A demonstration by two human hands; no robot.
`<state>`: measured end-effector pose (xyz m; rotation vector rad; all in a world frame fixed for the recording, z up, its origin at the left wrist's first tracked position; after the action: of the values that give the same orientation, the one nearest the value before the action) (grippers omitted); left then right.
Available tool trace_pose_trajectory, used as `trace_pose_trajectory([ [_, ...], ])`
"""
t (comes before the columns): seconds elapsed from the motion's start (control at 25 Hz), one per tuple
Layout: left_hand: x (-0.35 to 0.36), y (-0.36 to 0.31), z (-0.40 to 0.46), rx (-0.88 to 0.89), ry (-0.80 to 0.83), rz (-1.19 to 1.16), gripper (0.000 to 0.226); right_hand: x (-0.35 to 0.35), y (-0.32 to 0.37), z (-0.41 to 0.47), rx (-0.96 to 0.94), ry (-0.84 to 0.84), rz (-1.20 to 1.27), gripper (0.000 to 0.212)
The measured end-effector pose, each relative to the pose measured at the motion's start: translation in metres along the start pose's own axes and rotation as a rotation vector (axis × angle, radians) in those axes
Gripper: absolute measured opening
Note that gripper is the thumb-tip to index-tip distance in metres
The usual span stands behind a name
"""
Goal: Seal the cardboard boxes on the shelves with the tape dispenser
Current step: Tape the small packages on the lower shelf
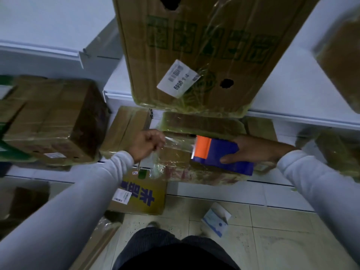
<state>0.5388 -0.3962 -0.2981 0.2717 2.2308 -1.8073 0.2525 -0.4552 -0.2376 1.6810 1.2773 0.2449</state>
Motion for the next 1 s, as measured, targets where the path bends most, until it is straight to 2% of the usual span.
trace_pose_trajectory([
  [0.16,-0.041,0.004,0.010,-0.065,-0.096,0.100,0.024,-0.042,-0.008,-0.002,0.117,-0.022,-0.098,0.033],
  [0.32,-0.041,-0.003,0.030,-0.128,-0.232,0.130,0.035,-0.055,0.000,0.017,0.068,-0.113,-0.086,0.052],
  [0.4,-0.040,0.002,0.038,-0.200,-0.271,0.112,0.030,-0.055,-0.002,0.027,0.065,-0.124,-0.094,0.060],
  [0.52,-0.034,0.017,0.047,-0.294,-0.278,0.158,0.012,-0.055,-0.005,0.042,0.190,-0.102,-0.087,0.056],
  [0.68,-0.017,0.041,0.053,-0.415,-0.190,0.215,0.014,-0.048,-0.006,0.061,0.314,-0.074,-0.233,0.052],
  [0.8,-0.011,0.053,0.059,-0.484,-0.182,0.198,0.023,-0.044,-0.005,0.069,0.344,-0.088,-0.280,0.057],
  [0.88,-0.007,0.059,0.060,-0.530,-0.145,0.171,0.023,-0.045,-0.006,0.070,0.339,-0.096,-0.269,0.050],
  [0.92,-0.006,0.062,0.059,-0.538,-0.129,0.187,0.033,-0.045,-0.007,0.071,0.332,-0.102,-0.262,0.043],
  [0.96,-0.007,0.066,0.057,-0.536,-0.145,0.244,0.052,-0.044,-0.007,0.071,0.325,-0.106,-0.253,0.038],
  [1.0,-0.010,0.066,0.054,-0.510,-0.211,0.334,0.065,-0.044,-0.008,0.072,0.316,-0.108,-0.246,0.035],
])
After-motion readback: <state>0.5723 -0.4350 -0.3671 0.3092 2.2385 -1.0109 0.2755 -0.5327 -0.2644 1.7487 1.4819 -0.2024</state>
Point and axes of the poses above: each hand's wrist, its own z-axis towards the middle knuckle, its own x-axis out of the palm, y = z × x, the point moved 4 cm from there along z, towards the middle knuckle, and after that the axes turned 10 degrees about z, right-handed, at the moved point
